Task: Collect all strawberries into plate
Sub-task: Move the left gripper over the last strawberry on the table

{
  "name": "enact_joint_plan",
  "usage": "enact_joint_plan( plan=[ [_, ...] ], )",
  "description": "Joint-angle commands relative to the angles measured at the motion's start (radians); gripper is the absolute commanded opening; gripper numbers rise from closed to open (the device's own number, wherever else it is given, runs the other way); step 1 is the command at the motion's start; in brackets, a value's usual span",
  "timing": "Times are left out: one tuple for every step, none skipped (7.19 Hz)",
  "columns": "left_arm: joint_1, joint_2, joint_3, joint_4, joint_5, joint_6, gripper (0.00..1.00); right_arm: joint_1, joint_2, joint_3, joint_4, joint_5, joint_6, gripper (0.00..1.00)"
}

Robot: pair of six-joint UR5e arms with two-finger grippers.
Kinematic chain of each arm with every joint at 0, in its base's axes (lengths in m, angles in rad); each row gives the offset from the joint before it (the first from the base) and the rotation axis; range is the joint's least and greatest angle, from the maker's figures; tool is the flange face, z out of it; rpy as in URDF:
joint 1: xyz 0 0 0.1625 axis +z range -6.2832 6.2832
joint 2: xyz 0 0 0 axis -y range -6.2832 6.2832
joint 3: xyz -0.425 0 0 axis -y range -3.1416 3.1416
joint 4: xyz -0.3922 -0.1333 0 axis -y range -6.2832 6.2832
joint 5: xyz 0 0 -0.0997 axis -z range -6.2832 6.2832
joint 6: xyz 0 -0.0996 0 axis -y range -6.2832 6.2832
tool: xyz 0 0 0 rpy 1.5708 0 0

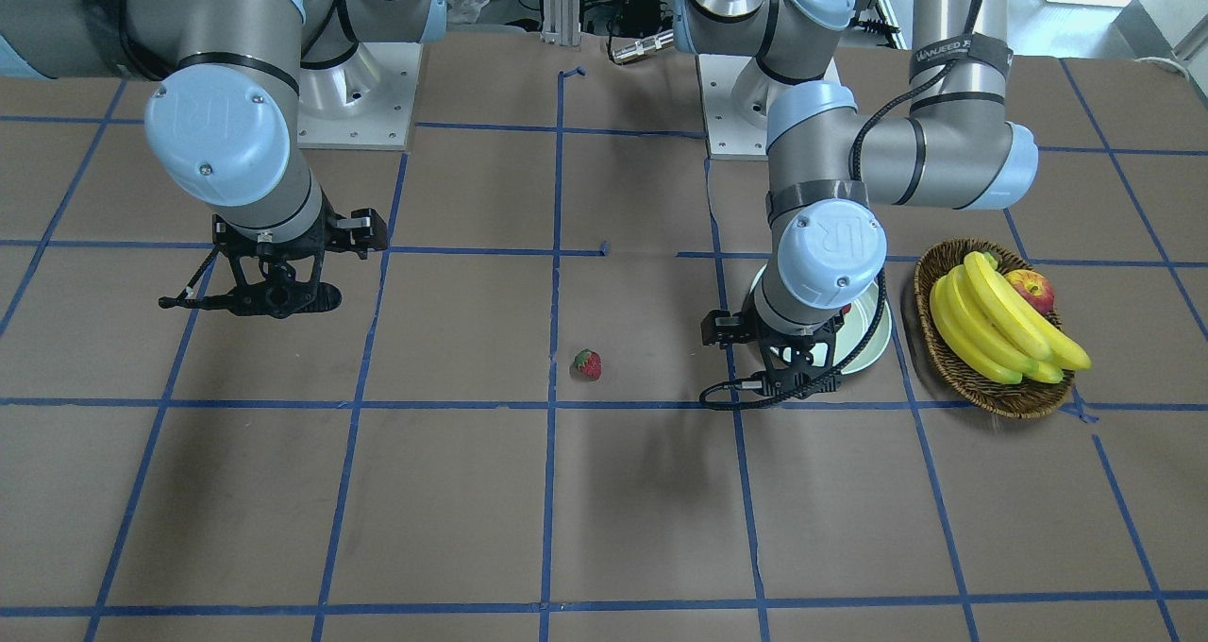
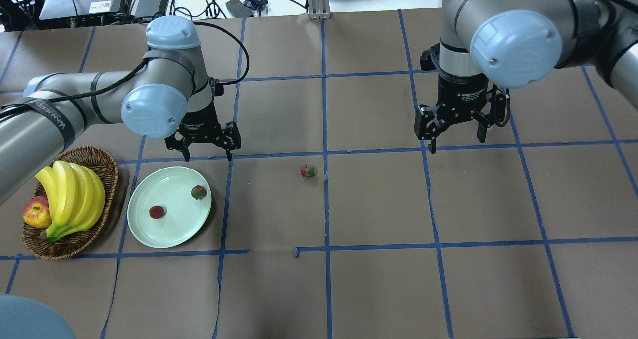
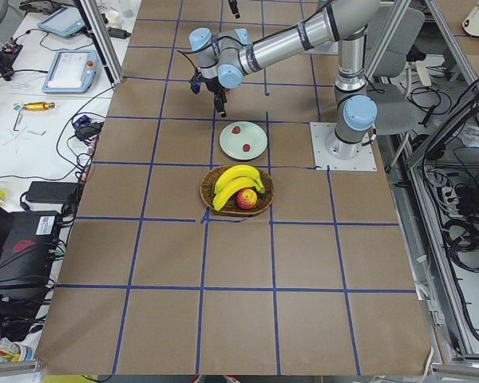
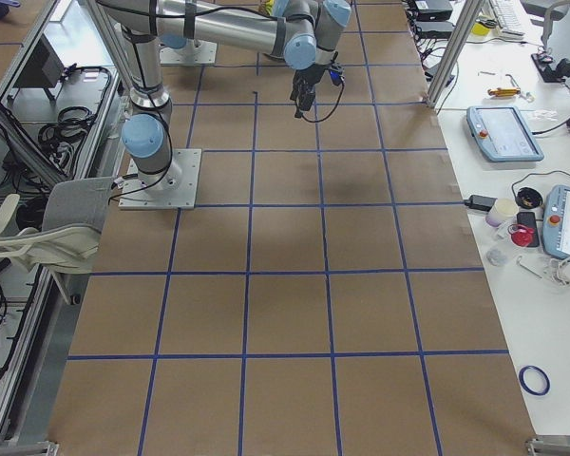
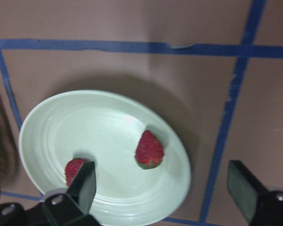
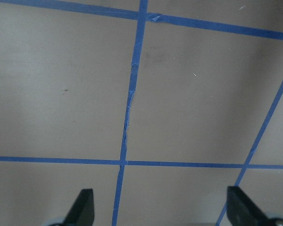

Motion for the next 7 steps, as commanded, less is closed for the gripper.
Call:
enact_joint_plan(
  plan=[
    [-0.065, -0.011, 0.007, 0.056, -0.104, -0.249, 1.00, -0.001, 0.000, 0.000, -0.002, 0.003, 0.001, 1.00],
    [-0.074, -0.026, 0.005, 0.108, -0.215, -0.428, 1.00, -0.001, 0.000, 0.000, -0.002, 0.001, 0.001, 1.00],
    [-0.096, -0.034, 0.002, 0.122, -0.244, -0.532, 1.00, -0.001, 0.000, 0.000, -0.001, 0.001, 0.001, 1.00],
    [-0.117, -0.041, 0.004, 0.136, -0.245, -0.554, 1.00, -0.001, -0.001, 0.000, 0.001, 0.003, 0.004, 1.00],
    [-0.122, -0.052, 0.004, 0.203, -0.249, -0.648, 1.00, -0.001, -0.001, 0.000, 0.001, 0.004, 0.002, 1.00],
    [-0.123, -0.072, 0.004, 0.242, -0.289, -0.687, 1.00, -0.001, 0.000, 0.000, 0.001, 0.004, 0.002, 1.00],
    [-0.130, -0.093, 0.004, 0.243, -0.362, -0.689, 0.98, 0.000, 0.000, 0.000, 0.001, 0.004, 0.002, 1.00]
  ],
)
